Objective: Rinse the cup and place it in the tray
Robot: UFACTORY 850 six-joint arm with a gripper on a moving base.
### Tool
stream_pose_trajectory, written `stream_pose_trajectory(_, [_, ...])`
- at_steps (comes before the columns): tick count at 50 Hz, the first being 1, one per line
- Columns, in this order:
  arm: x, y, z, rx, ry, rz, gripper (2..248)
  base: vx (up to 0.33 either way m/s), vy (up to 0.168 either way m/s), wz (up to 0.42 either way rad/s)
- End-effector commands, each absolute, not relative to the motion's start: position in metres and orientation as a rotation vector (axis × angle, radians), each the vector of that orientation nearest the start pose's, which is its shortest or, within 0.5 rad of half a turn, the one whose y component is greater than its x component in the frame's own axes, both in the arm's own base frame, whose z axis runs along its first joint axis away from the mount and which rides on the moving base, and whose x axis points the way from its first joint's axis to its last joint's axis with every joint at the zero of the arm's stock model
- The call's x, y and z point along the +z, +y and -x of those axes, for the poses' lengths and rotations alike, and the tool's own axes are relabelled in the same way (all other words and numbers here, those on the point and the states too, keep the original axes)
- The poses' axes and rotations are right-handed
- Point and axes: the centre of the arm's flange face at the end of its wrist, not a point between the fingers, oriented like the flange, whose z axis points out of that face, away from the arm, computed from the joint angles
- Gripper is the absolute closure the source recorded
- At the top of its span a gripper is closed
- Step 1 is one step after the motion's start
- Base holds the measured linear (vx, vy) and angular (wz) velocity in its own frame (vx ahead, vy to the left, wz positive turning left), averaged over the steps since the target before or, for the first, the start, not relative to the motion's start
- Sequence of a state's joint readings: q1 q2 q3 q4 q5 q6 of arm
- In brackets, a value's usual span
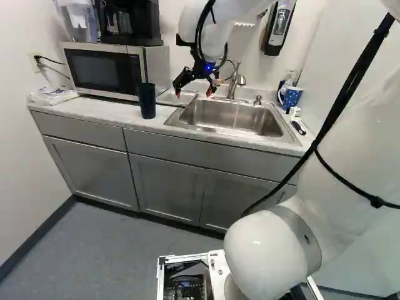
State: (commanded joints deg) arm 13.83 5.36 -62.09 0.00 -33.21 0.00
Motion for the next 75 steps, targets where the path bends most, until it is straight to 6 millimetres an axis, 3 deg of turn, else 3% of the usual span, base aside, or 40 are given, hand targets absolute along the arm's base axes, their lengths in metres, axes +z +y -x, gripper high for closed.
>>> stream_pose_trajectory(65, [0.654, 0.225, -0.46, -0.863, -0.652, 2.808, 3, 0.0, 0.0, 0.0])
stream_pose_trajectory(75, [0.654, 0.23, -0.46, -0.862, -0.661, 2.803, 3, 0.0, 0.0, 0.0])
